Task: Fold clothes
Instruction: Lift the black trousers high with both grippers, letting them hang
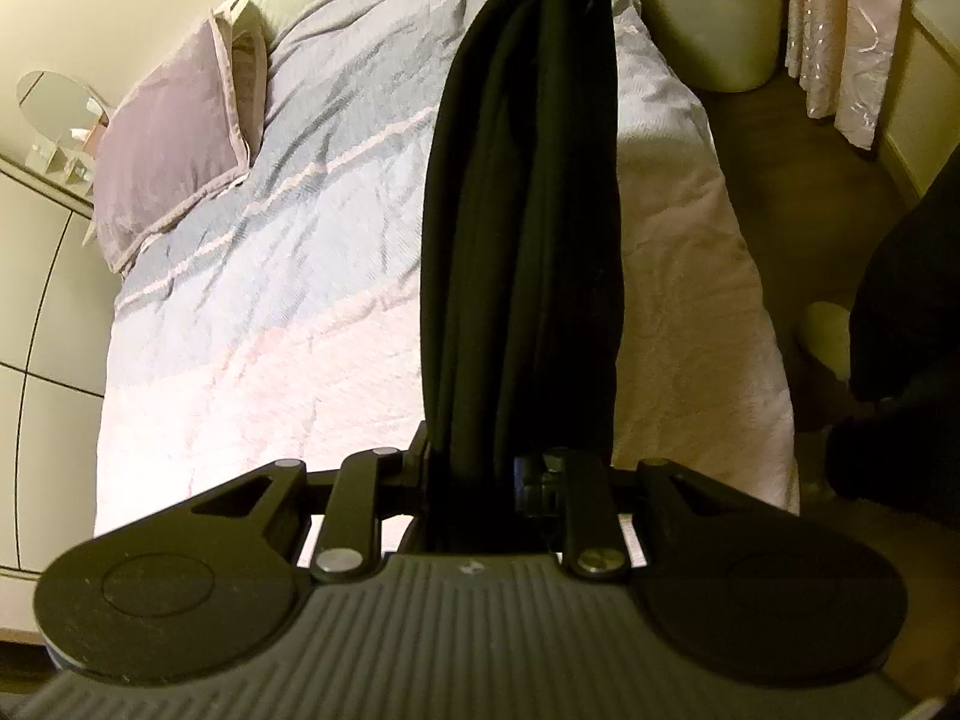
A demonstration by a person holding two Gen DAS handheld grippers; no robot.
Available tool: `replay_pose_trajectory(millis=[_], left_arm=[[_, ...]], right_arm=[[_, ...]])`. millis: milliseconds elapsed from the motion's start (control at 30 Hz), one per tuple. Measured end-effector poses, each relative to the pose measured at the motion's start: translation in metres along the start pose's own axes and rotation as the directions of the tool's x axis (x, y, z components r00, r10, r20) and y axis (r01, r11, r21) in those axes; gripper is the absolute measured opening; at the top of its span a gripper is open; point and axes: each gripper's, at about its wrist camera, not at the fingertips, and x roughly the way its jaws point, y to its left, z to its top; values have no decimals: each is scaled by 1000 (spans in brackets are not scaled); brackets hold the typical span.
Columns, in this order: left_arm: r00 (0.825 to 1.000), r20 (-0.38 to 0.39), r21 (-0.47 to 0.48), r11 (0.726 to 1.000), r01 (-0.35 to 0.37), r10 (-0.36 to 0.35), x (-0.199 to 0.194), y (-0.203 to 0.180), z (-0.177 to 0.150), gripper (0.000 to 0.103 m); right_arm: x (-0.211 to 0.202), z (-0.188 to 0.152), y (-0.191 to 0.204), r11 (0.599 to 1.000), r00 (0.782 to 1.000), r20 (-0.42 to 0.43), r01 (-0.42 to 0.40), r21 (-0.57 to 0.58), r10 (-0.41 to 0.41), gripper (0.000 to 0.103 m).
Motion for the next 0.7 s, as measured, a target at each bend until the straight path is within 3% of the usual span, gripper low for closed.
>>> replay_pose_trajectory(millis=[400,700], left_arm=[[995,97,122,992,-38,26,-12,21,28,20],[983,181,246,968,-46,1,-6,21,83,20]], right_arm=[[-39,-8,-10,990,994,-55,98,104,-93,13],[-71,-51,-17,961,980,-127,176,212,-151,13]])
